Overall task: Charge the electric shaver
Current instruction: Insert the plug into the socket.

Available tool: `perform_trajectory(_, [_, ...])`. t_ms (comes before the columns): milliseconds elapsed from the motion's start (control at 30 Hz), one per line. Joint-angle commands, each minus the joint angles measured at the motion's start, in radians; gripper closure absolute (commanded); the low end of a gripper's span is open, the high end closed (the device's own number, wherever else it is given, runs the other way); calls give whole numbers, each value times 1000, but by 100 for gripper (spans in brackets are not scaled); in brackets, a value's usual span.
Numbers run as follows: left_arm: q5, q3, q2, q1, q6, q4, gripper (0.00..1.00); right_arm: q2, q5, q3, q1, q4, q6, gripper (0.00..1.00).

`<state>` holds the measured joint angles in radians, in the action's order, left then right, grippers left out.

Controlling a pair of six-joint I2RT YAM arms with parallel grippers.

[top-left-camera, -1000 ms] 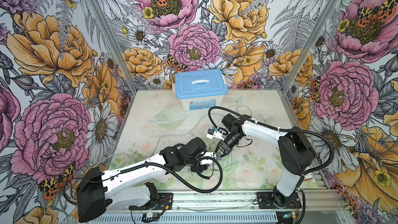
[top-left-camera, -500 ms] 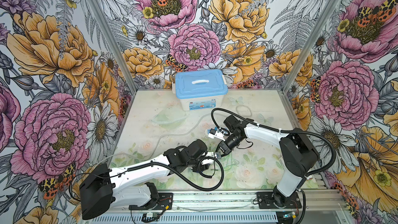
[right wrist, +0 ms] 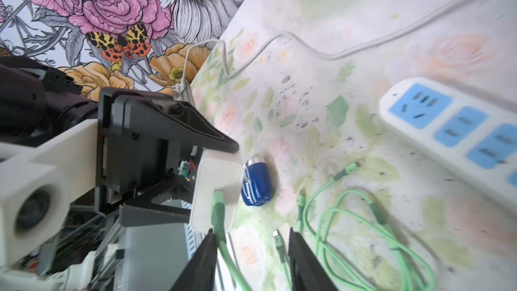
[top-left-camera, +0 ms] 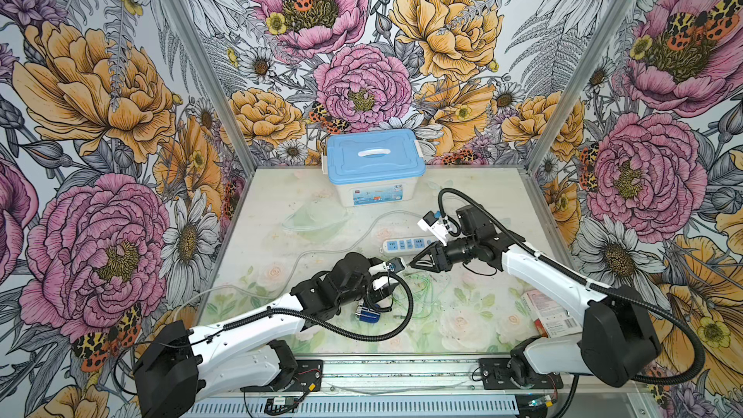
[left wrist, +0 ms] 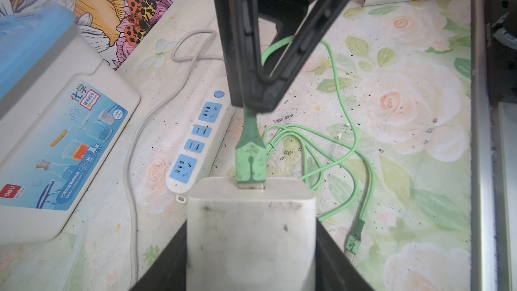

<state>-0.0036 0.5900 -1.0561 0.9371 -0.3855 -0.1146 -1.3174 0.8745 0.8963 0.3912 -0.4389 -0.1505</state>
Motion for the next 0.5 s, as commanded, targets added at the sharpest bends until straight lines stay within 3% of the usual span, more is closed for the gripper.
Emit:
perform_trajectory(0, [8, -18, 25, -13, 47, 79, 100, 99, -177, -19, -62, 46, -52, 51])
perform_trajectory(267, [-7, -39, -12, -88, 108, 230, 100, 259, -307, -87, -39, 34, -97, 48])
perform_trajectory(467, [12, -13, -108, -101, 116, 343, 100, 248, -300, -98, 103, 74, -158, 48])
